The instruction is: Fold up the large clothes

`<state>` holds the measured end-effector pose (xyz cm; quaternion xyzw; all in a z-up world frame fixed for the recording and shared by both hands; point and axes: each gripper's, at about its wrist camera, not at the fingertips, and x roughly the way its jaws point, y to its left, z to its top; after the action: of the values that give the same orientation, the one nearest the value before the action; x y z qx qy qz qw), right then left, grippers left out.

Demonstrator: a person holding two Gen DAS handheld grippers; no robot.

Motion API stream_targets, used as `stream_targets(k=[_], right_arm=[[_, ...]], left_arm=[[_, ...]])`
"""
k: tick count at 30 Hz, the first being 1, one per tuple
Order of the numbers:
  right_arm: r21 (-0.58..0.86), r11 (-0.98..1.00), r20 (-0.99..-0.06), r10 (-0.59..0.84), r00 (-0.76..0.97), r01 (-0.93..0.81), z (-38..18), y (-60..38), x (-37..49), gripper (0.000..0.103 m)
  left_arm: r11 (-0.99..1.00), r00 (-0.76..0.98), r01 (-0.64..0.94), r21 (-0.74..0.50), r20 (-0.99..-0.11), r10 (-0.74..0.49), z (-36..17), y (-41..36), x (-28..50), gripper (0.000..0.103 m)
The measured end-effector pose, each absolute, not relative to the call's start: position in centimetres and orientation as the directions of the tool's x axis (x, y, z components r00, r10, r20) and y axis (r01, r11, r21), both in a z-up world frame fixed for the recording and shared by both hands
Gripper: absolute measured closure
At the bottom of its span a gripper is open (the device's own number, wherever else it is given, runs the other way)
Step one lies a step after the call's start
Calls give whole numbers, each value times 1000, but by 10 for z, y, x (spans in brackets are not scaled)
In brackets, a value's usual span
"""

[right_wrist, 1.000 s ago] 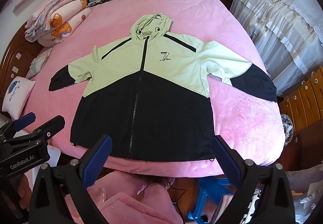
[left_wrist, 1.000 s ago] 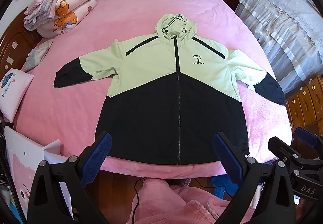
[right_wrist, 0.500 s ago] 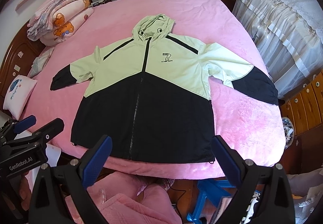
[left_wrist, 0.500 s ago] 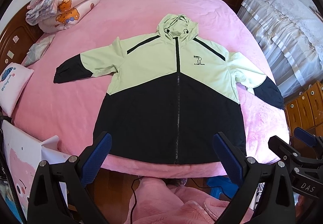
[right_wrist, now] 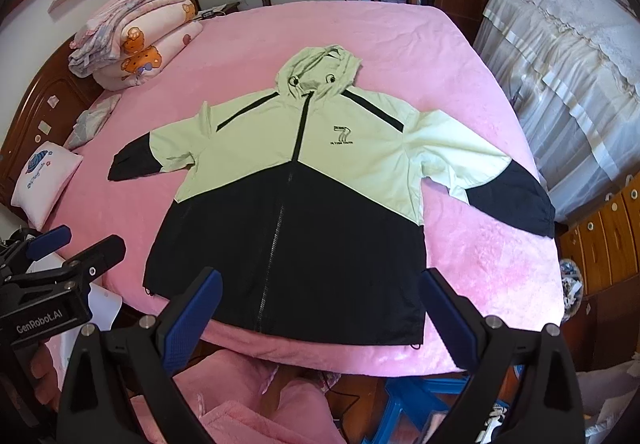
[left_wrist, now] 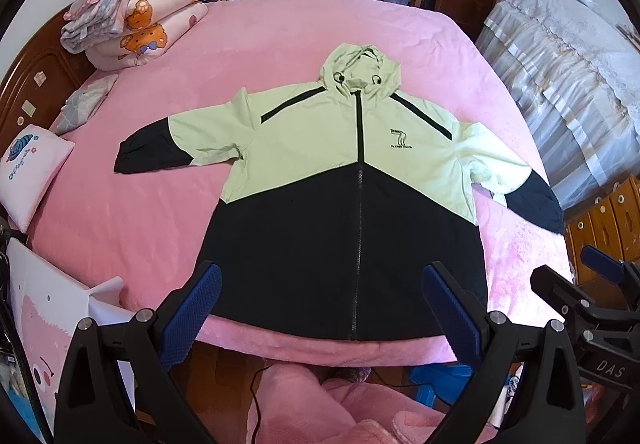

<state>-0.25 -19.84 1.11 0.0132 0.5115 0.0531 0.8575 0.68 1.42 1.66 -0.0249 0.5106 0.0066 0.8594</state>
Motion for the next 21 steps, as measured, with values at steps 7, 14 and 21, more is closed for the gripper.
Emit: stream_targets(k=[7,14,21], right_arm=[[92,990,-870,134,475,-110,11,-179,19,4],[98,990,-883,136,450,-106,2,-144,51,5],[112,992,-896,129,424,-65,-10,-84,103,5]], left_arm=[[983,477,-149,-111,-879,-27,14,63,30,3],[974,482,-218,-53,-874,60,8,134,64,3],[960,430,-278,-36,-898,91,-8,232,113,3]])
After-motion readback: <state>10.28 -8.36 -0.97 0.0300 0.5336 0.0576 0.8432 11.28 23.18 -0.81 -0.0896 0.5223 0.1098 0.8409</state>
